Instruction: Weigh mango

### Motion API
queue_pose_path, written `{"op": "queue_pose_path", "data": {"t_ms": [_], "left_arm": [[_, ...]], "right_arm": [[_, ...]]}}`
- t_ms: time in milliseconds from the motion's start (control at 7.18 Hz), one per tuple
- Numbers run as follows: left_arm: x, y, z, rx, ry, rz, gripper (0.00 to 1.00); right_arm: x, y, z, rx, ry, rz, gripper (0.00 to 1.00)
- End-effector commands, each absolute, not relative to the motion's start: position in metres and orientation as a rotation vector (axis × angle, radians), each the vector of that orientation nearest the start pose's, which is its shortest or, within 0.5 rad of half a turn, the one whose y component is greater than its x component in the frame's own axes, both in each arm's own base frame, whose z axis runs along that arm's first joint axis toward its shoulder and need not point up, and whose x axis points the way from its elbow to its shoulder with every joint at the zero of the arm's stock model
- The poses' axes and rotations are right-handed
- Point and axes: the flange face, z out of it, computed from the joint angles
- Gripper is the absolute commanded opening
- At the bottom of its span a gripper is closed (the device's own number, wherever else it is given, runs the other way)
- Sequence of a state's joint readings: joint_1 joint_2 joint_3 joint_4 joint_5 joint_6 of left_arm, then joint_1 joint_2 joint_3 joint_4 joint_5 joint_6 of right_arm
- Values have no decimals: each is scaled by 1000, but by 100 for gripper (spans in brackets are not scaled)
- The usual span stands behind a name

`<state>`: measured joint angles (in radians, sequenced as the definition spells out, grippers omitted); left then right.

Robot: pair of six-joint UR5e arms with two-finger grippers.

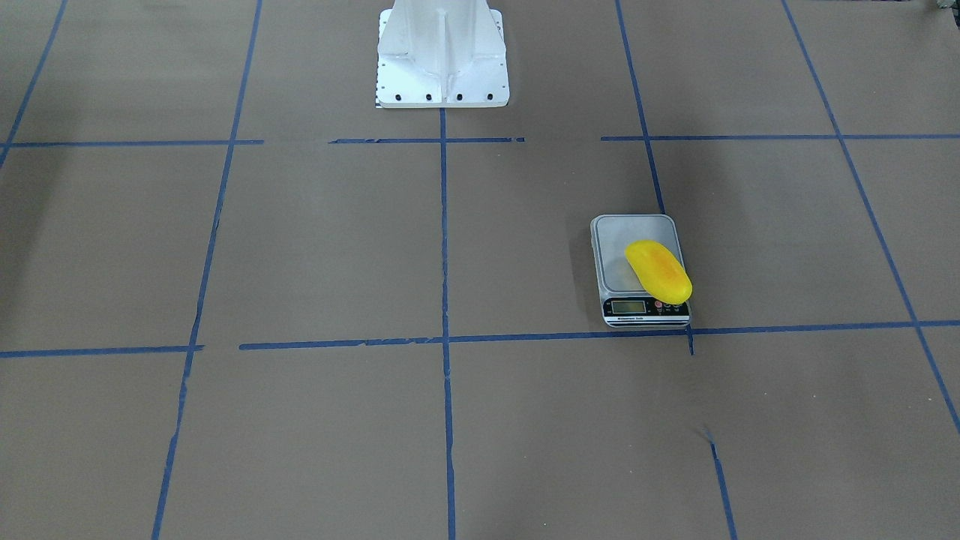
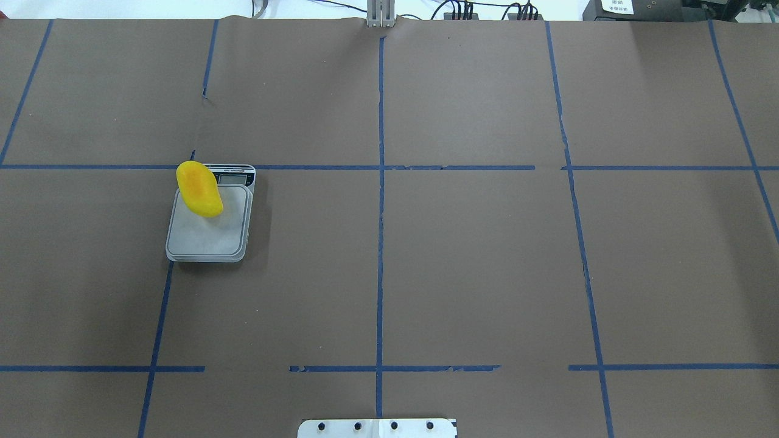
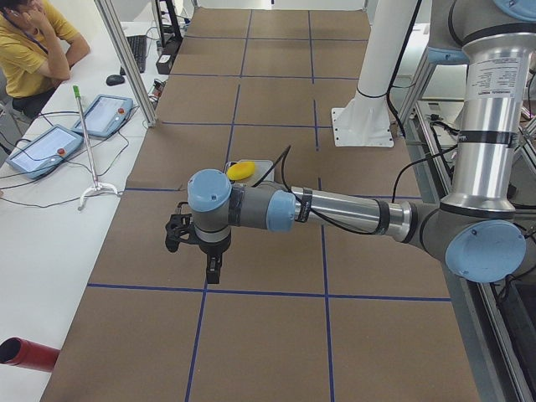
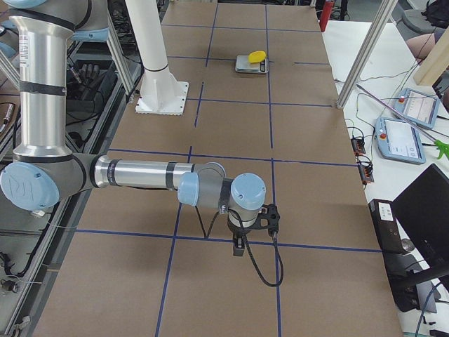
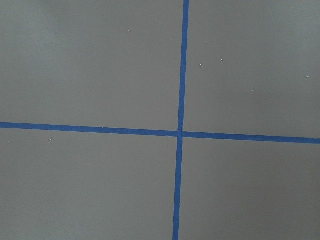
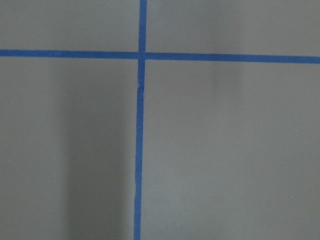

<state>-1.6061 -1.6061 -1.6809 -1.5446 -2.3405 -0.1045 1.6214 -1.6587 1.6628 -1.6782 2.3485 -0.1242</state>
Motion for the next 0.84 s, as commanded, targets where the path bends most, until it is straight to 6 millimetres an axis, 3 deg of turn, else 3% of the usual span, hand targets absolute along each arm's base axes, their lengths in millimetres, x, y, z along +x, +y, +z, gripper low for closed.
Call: {"op": "queue_pose_path", "data": {"t_ms": [0,696], "left_arm": [[-82,-505,594,78,773,-89,100],[-82,-510,594,75,773,-91,100]], "right_arm": [[86,-442,666,-31,-783,-29,100],[86,-442,666,-31,-783,-29,100]]}}
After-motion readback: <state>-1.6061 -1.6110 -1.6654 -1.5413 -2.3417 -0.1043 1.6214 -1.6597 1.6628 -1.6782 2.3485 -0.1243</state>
